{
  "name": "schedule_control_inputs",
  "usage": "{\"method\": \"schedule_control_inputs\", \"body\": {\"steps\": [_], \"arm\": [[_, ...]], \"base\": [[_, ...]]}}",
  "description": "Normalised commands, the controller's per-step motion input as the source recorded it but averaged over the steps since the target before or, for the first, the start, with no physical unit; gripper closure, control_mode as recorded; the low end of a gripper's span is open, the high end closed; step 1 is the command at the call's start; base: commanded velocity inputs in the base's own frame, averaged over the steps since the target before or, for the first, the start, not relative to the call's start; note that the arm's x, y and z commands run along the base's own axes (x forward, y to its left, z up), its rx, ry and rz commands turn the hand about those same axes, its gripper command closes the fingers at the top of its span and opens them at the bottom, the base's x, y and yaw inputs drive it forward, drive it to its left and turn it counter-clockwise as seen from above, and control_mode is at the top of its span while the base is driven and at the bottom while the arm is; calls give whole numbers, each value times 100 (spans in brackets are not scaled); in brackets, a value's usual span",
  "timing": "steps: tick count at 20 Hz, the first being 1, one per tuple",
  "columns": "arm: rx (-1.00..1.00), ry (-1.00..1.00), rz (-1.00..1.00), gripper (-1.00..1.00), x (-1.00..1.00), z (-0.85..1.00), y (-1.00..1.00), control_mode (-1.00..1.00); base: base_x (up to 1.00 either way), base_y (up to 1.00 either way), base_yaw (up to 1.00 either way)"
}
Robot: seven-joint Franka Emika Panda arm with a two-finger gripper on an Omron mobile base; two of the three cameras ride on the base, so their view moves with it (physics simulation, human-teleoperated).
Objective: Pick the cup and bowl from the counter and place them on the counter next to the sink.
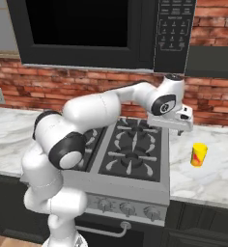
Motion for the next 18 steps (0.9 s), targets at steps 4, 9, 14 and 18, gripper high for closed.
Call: {"method": "schedule_control_inputs", "body": {"steps": [4,9,14,18], "arm": [[0,1,0,-100,44,-25,-50,-100],[0,4,0,-100,57,-29,-49,-100],[0,3,2,-100,44,-7,-53,-100],[0,1,1,-100,28,0,-55,-100]], "base": [[0,0,0],[0,0,0],[0,0,0],[0,0,0]]}}
